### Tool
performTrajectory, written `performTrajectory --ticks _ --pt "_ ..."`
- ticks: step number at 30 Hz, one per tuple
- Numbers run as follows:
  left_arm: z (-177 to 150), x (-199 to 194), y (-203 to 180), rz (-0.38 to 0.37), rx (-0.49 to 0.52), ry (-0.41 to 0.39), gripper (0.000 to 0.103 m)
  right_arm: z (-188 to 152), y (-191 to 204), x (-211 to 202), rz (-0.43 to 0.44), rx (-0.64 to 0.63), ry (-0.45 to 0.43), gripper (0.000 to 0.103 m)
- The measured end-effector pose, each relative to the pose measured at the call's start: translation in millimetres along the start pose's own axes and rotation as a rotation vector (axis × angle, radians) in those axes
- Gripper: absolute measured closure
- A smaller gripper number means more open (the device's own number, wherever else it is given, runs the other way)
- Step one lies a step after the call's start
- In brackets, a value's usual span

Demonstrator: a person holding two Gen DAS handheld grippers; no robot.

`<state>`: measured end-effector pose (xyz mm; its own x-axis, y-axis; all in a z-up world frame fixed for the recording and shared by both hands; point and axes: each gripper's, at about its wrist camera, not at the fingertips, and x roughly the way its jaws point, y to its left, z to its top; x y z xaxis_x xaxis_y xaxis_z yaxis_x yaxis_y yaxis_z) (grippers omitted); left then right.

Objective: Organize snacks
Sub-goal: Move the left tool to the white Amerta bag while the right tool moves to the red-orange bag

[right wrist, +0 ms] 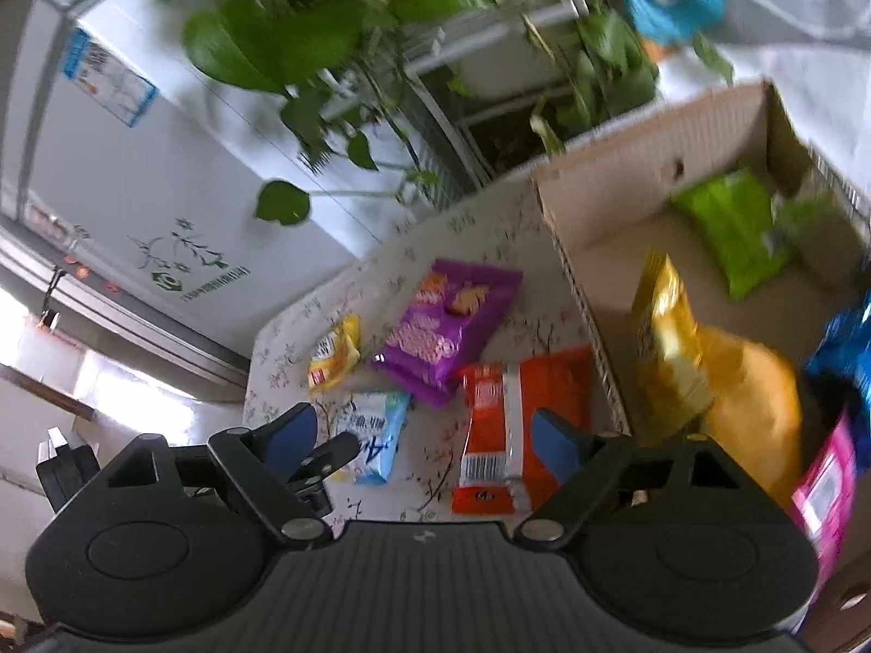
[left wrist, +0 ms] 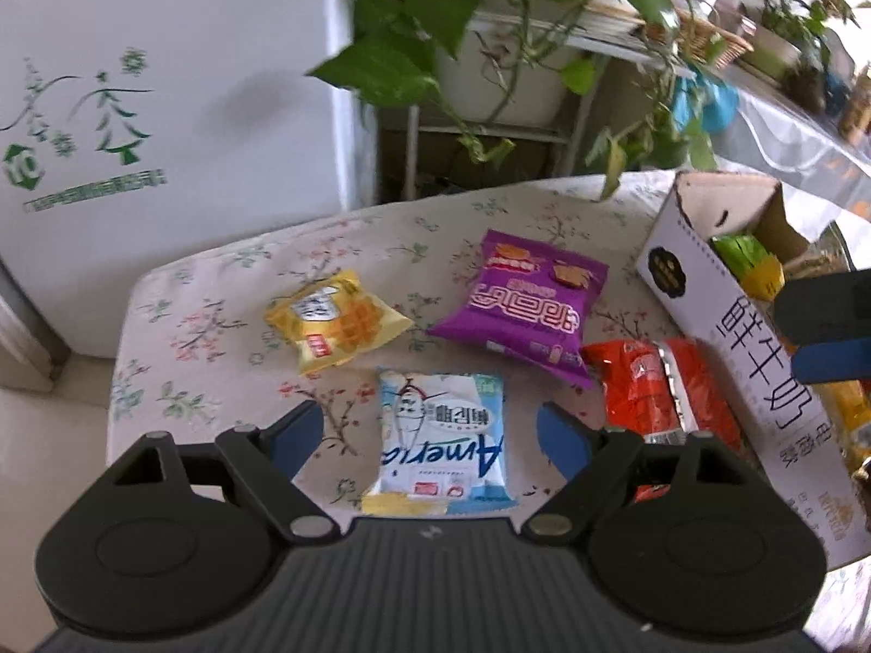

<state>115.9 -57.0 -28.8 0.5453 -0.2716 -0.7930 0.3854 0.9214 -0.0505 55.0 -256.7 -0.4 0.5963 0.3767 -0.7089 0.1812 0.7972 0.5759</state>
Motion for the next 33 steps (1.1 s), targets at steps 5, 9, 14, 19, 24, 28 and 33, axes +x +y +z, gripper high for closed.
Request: performTrajectory --ticks 5,9,14,19,24,28,33 --pt "-1 17 -2 -0.045 0.020 0.018 0.018 -7 5 12 -0.074 0.020 -0.007 0.011" --pt "-3 29 -6 -0.048 0.050 0.020 0.018 -11 7 21 -0.101 0.032 0.000 0.008" --pt "-6 42 -3 -0.036 0.047 0.044 0.021 -10 5 27 -0.148 0.053 -0.016 0.008" --pt "-10 41 5 -0.031 0.043 0.054 0.032 -12 8 37 -0.192 0.035 -0.015 0.007" --pt "-14 32 21 -0.045 0.009 0.065 0.044 -15 11 53 -0.240 0.018 -0.008 0.007" --pt "-17 25 36 -0.063 -0.032 0.073 0.047 -19 18 65 -0.296 -0.017 -0.016 0.007" --pt "-23 19 47 -0.058 -0.035 0.085 0.048 -26 29 77 -0.360 -0.095 -0.027 0.003"
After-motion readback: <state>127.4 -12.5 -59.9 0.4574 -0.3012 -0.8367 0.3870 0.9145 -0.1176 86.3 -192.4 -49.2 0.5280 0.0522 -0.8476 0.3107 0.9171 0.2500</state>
